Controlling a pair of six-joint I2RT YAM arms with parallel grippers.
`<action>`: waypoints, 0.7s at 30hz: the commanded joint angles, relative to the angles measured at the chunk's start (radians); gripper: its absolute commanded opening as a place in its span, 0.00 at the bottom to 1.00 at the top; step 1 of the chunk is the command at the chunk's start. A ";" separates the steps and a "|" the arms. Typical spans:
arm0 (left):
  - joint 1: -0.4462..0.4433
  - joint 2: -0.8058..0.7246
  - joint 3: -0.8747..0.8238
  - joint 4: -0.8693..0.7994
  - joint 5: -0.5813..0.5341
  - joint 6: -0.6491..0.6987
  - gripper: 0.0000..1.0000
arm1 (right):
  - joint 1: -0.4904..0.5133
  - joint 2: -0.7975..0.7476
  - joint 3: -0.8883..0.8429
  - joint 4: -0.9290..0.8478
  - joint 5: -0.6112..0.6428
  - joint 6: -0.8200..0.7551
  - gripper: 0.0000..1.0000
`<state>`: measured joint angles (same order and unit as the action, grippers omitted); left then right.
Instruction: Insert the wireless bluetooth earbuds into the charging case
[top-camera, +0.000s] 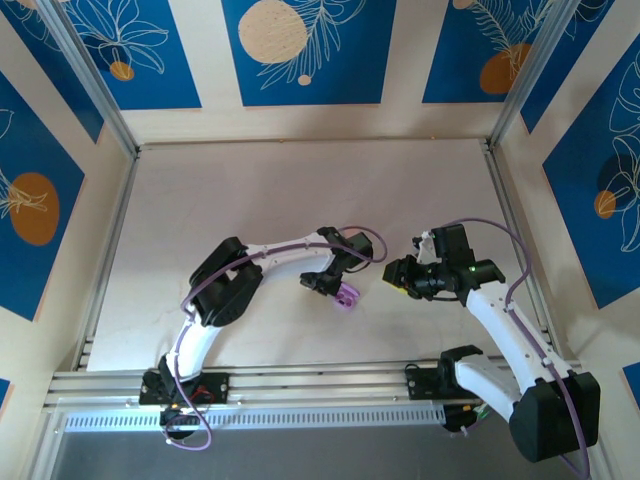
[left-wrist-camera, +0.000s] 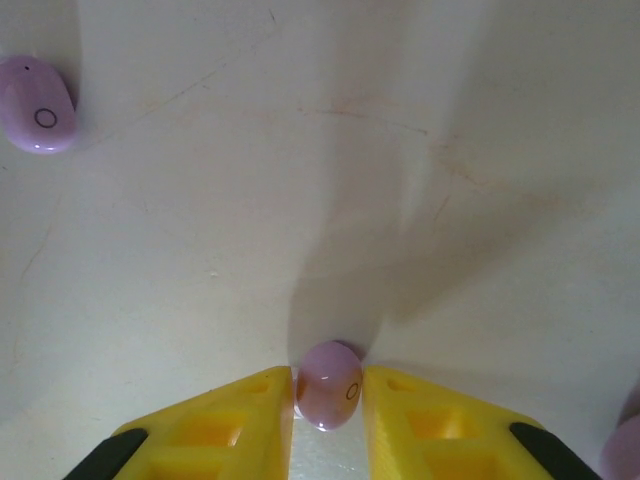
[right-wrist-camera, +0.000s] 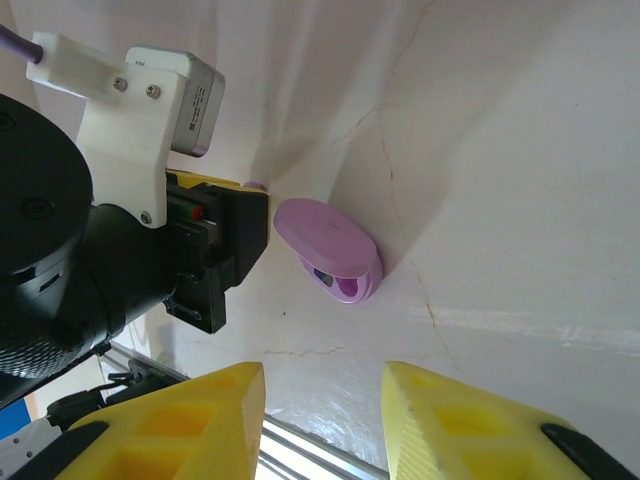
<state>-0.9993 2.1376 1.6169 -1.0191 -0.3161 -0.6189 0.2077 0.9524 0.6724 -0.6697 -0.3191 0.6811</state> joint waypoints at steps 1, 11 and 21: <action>-0.015 0.016 0.027 -0.047 -0.023 -0.002 0.24 | -0.008 -0.011 -0.013 -0.007 -0.031 -0.020 0.37; -0.016 0.030 0.042 -0.054 -0.028 0.002 0.24 | -0.016 -0.016 -0.014 -0.008 -0.040 -0.023 0.37; -0.021 0.042 0.057 -0.065 -0.033 0.002 0.26 | -0.022 -0.021 -0.017 -0.008 -0.051 -0.027 0.37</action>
<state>-1.0065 2.1506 1.6482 -1.0409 -0.3241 -0.6189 0.1917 0.9512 0.6708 -0.6697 -0.3347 0.6735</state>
